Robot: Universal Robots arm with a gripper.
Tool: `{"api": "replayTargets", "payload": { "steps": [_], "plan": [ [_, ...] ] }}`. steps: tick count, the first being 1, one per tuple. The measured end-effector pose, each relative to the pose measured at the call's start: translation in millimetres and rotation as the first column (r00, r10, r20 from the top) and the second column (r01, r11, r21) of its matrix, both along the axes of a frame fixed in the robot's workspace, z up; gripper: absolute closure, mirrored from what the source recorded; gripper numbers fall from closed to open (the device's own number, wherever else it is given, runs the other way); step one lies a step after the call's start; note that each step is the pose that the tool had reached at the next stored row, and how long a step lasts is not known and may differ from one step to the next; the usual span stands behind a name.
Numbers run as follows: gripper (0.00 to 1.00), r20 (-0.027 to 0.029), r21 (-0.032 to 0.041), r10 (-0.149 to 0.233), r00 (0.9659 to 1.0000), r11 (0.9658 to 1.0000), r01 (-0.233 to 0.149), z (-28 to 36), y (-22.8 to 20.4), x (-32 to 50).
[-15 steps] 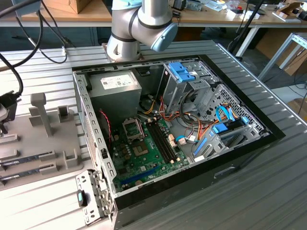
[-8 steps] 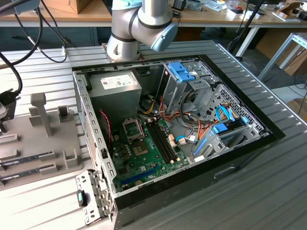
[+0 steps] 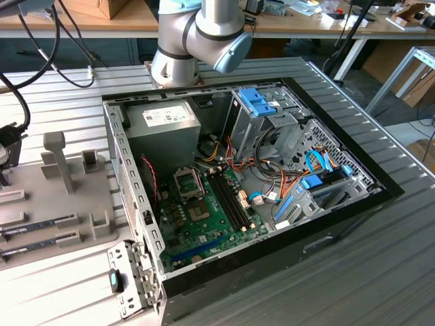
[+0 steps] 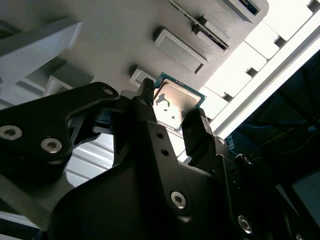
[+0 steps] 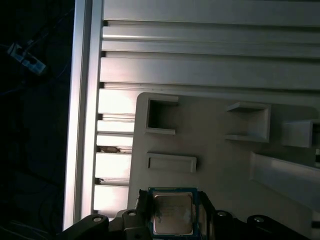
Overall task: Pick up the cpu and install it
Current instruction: 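Pick up the cpu and move it towards the insertion slot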
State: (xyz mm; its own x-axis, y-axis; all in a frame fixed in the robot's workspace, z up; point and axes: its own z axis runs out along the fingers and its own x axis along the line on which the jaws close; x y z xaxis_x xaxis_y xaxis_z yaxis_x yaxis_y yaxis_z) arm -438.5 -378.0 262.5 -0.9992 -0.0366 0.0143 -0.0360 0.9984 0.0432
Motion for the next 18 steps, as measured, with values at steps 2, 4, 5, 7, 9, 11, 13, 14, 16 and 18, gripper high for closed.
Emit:
{"api": "replayTargets", "payload": {
  "steps": [2, 4, 5, 7, 9, 11, 13, 14, 16, 18],
  "plan": [
    [0.53, 0.0, 0.0, 0.0, 1.0, 1.0, 0.0, 1.2, 0.0, 0.0],
    [0.53, -0.0001, -0.0001, 0.0, 1.0, 1.0, 0.0, 2.5, 0.0, 0.0],
    [0.53, 0.0, 0.0, 0.0, 1.0, 1.0, 0.0, 3.4, 0.0, 0.0],
    [0.53, 0.0, 0.0, 0.0, 1.0, 1.0, 0.0, 5.1, 0.0, 0.0],
    [0.53, 0.0, 0.0, 0.0, 1.0, 1.0, 0.0, 6.3, 0.0, 0.0],
    [0.53, 0.0001, 0.0, 0.0, 1.0, 1.0, 0.0, 8.3, 0.0, 0.0],
    [0.53, 0.0, 0.0, 0.0, 1.0, 1.0, 0.0, 9.7, 0.0, 0.0],
    [0.53, 0.0001, 0.0, 0.0, 1.0, 1.0, 0.0, 10.3, 0.0, 0.0],
    [0.53, 0.0, 0.0, 0.0, 1.0, 1.0, 0.0, 11.5, 0.0, 0.0],
    [0.53, -0.0001, -0.0001, 0.0, 1.0, 1.0, 0.0, 13.1, 0.0, 0.0]
  ]
}}
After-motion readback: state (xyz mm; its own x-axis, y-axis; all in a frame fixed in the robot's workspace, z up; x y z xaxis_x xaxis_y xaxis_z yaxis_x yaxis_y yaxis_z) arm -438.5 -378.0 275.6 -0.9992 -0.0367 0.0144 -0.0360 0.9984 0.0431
